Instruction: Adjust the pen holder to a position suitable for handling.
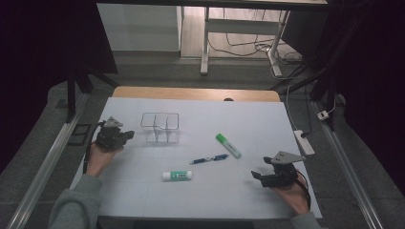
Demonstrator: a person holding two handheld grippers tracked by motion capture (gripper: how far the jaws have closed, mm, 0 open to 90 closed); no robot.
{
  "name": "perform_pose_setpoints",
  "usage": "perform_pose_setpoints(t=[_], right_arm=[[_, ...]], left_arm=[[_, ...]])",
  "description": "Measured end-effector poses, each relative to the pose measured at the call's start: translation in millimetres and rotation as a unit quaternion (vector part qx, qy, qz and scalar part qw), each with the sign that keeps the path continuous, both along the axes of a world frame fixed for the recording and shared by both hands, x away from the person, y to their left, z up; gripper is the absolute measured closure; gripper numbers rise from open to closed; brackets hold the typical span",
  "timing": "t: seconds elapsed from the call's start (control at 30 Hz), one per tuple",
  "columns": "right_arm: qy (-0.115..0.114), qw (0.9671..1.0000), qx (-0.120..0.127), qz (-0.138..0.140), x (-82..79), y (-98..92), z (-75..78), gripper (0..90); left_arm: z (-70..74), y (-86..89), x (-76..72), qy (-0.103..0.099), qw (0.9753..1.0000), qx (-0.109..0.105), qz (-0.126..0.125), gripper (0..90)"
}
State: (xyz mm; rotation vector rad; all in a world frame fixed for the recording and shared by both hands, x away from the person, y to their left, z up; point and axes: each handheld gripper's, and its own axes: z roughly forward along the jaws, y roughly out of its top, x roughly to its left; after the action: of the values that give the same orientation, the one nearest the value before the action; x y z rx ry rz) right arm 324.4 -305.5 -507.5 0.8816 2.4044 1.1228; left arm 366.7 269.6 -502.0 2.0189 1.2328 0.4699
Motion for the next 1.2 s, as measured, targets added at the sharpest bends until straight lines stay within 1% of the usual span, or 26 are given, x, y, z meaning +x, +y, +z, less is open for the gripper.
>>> perform_pose_setpoints(t=[0.27, 0.4, 0.6, 0.7, 0.8, 0.87, 1.0, 1.2], right_arm=[[0.0, 1.0, 0.0, -0.002, 0.2, -0.6, 0.0, 21.4], [0.001, 1.0, -0.002, -0.002, 0.7, -0.5, -0.6, 21.4], [0.002, 1.0, -0.003, -0.002, 0.6, -0.6, -0.8, 21.4], [0.002, 1.0, -0.003, -0.004, 0.6, -0.6, -0.8, 21.4], [0.001, 1.0, -0.003, -0.005, 0.4, -0.9, -0.3, 21.4], [0.001, 1.0, -0.003, -0.005, 0.3, -1.0, -0.3, 21.4], [0.003, 1.0, -0.004, -0.004, 0.6, -0.7, -1.0, 21.4], [0.003, 1.0, -0.005, -0.005, 0.8, -0.7, -1.2, 21.4]], left_arm=[[-5.3, 0.4, 13.8, 0.006, 0.9999, -0.002, 0.008, 88.9], [-8.0, -2.3, 20.4, 0.007, 0.9999, -0.006, 0.004, 88.9], [-11.5, -10.9, 28.9, 0.013, 0.9998, -0.008, -0.009, 88.9], [-11.8, -15.4, 30.7, 0.014, 0.9998, -0.005, -0.015, 88.9], [-12.0, -17.7, 31.6, 0.016, 0.9997, -0.008, -0.019, 88.8], [-11.9, -19.3, 32.1, 0.016, 0.9997, -0.004, -0.018, 88.9], [-12.0, -18.5, 32.8, 0.018, 0.9996, -0.011, -0.016, 88.9], [-12.0, -21.7, 33.6, 0.018, 0.9996, -0.01, -0.018, 88.9]])
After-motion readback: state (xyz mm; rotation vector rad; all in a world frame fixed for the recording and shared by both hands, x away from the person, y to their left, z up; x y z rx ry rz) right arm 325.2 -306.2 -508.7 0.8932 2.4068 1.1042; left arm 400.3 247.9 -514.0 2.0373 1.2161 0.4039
